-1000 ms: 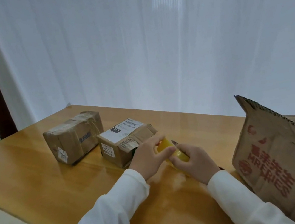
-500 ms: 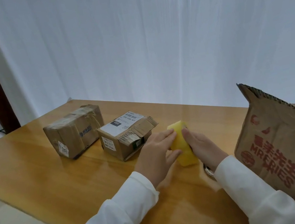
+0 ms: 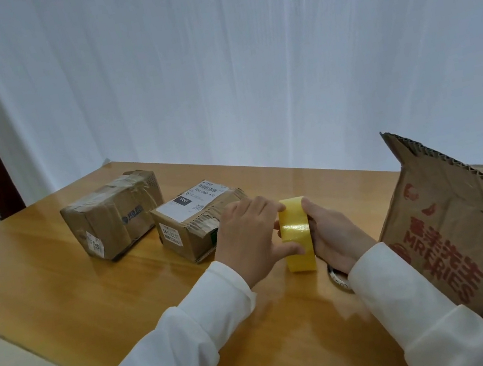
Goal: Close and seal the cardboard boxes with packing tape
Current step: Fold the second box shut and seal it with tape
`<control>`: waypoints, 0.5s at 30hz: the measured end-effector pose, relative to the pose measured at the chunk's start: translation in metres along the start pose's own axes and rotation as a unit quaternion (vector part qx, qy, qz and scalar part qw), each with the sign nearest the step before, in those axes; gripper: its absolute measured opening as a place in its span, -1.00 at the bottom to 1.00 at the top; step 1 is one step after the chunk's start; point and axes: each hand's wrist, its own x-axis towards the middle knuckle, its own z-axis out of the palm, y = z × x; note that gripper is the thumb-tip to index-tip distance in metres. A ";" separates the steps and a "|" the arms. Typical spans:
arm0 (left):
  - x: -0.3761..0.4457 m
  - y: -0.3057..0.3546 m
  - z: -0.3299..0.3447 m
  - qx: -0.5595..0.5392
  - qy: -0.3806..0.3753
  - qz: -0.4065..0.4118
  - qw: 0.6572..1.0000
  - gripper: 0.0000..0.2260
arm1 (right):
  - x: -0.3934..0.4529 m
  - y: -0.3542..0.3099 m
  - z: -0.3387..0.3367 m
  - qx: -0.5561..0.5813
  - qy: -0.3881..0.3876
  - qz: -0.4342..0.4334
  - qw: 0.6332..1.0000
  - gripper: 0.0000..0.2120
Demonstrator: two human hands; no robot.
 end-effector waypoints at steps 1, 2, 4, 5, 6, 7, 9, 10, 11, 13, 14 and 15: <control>0.001 0.002 -0.003 0.005 -0.024 -0.016 1.000 -0.36 | 0.000 -0.001 0.000 0.000 -0.002 0.000 1.000 -0.57; 0.002 0.002 -0.003 0.009 -0.038 -0.032 0.999 -0.34 | -0.001 -0.001 0.000 0.000 -0.004 0.000 1.000 -0.56; 0.006 0.003 -0.005 0.021 -0.047 -0.049 0.997 -0.31 | -0.002 -0.002 0.001 -0.008 -0.005 0.004 1.000 -0.55; 0.008 0.003 -0.006 0.024 -0.050 -0.051 0.997 -0.31 | -0.002 -0.002 0.002 -0.008 -0.005 0.008 1.000 -0.55; 0.010 0.003 -0.006 0.022 -0.054 -0.052 0.997 -0.31 | -0.002 -0.002 0.002 -0.003 -0.006 0.011 1.000 -0.54; 0.012 0.003 -0.007 0.020 -0.060 -0.054 0.997 -0.32 | -0.001 -0.002 0.002 0.001 -0.007 0.013 1.000 -0.54; 0.016 0.004 -0.009 0.017 -0.081 -0.058 0.995 -0.34 | -0.001 -0.002 0.002 0.010 -0.008 0.019 1.000 -0.54; 0.019 0.004 -0.010 0.015 -0.094 -0.060 0.994 -0.34 | 0.000 -0.002 0.002 0.012 -0.012 0.023 1.000 -0.53; 0.022 0.003 -0.012 0.010 -0.111 -0.065 0.992 -0.34 | -0.001 -0.002 0.003 0.011 -0.017 0.025 0.999 -0.53; 0.027 0.002 -0.015 -0.009 -0.145 -0.073 0.987 -0.40 | -0.002 -0.002 0.006 0.005 -0.025 0.030 0.999 -0.53; 0.028 0.002 -0.015 -0.018 -0.154 -0.070 0.985 -0.49 | -0.002 -0.002 0.006 0.006 -0.023 0.030 0.999 -0.53; 0.025 0.003 -0.013 -0.024 -0.152 -0.060 0.986 -0.59 | -0.001 -0.003 0.005 0.015 -0.015 0.030 0.999 -0.53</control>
